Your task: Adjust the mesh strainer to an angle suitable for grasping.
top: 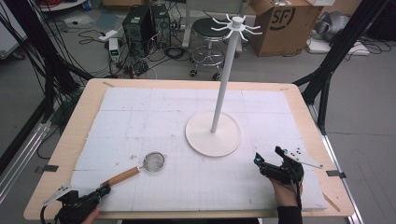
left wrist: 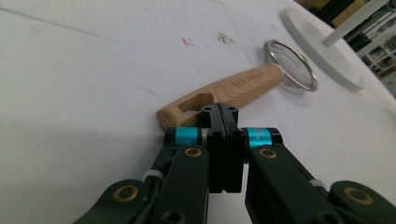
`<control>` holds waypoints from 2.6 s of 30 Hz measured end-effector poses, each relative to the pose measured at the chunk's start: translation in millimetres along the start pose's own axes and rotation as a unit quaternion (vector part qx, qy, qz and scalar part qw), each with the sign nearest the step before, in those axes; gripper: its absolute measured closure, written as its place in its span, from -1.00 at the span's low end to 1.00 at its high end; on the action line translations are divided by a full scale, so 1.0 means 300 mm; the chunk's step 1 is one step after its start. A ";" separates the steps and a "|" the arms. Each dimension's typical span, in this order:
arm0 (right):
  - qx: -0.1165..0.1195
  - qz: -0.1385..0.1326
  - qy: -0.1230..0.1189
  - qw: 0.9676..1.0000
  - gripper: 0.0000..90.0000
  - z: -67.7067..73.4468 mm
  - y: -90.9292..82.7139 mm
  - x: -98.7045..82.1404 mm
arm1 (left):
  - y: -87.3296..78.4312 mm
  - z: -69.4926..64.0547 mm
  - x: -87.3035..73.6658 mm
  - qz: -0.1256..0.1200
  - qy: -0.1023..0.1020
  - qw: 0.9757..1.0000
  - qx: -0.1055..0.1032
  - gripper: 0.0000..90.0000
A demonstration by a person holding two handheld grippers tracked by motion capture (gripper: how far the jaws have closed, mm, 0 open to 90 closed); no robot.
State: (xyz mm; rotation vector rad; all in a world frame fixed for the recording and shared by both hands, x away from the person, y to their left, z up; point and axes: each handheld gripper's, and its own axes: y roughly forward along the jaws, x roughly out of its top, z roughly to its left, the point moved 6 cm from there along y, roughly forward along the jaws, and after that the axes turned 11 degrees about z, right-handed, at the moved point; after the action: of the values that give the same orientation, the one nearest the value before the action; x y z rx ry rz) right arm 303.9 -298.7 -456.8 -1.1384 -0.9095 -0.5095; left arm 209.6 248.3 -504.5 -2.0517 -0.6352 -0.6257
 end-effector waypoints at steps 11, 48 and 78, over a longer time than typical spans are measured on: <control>0.000 0.003 -0.002 1.000 -0.75 0.000 0.005 -0.002 | 0.038 0.015 0.060 0.022 -0.010 1.000 0.003 1.00; -0.004 -0.019 -0.017 1.000 -0.74 0.005 -0.010 0.009 | 0.188 0.025 0.246 0.056 -0.029 0.997 -0.040 1.00; 0.001 -0.012 -0.031 0.999 -0.73 0.022 0.015 0.013 | 0.277 0.006 0.318 0.048 -0.021 0.997 -0.059 1.00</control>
State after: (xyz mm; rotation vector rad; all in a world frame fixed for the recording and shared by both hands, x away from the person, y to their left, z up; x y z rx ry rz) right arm 307.2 -290.6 -455.1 -1.1470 -0.9772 -0.4945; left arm 334.2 228.4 -493.7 -2.1959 -0.5319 -0.5764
